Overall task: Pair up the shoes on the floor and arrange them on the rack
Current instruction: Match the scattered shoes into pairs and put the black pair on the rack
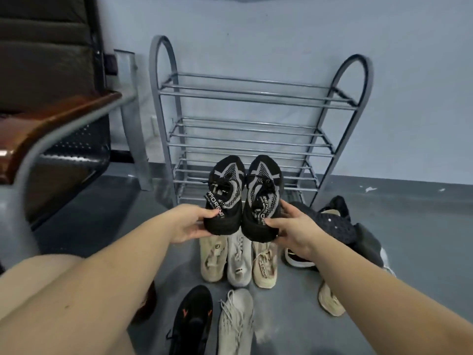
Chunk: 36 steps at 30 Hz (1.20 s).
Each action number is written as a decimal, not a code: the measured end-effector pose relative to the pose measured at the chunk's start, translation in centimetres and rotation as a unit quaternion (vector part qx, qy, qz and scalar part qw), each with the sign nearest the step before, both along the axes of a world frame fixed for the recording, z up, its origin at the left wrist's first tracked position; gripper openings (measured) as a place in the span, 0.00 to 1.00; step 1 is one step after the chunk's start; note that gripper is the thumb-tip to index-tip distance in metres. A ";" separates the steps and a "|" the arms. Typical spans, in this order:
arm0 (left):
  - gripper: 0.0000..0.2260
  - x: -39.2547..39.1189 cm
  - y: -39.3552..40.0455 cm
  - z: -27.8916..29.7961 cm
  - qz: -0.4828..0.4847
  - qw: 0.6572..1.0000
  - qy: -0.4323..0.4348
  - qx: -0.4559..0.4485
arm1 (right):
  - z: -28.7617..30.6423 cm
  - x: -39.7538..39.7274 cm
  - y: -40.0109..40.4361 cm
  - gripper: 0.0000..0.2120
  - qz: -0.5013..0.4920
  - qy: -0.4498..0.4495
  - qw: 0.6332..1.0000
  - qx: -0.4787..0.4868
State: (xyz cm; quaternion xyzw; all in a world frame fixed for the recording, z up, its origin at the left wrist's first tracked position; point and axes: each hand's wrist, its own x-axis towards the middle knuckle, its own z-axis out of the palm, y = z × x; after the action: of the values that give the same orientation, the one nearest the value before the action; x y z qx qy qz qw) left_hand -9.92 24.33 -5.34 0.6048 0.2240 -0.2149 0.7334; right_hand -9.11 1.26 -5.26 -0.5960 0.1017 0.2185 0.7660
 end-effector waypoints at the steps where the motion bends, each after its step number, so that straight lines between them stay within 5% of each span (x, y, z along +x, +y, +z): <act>1: 0.09 0.2 0.0 0.8 -0.002 1.000 -0.006 0.000 | 0.9 0.1 -0.1 0.33 0.002 -0.010 1.000 0.001; 17: 0.06 5.3 5.9 14.7 0.058 0.991 -0.117 0.006 | 13.8 8.3 5.9 0.26 0.033 -0.107 0.993 0.022; 26: 0.02 11.7 9.0 16.6 0.085 0.988 -0.125 0.018 | 16.5 15.4 10.4 0.21 0.044 -0.101 0.994 0.005; 36: 0.11 20.5 12.3 17.8 0.067 0.987 -0.141 0.043 | 17.9 23.9 13.6 0.08 0.050 -0.107 0.992 -0.052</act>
State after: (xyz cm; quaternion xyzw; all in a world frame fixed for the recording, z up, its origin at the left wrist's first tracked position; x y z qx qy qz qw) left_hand 10.57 36.59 12.46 0.6435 0.1670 -0.0683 0.7438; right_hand 14.78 14.87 12.69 -0.6593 0.0006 0.1859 0.7285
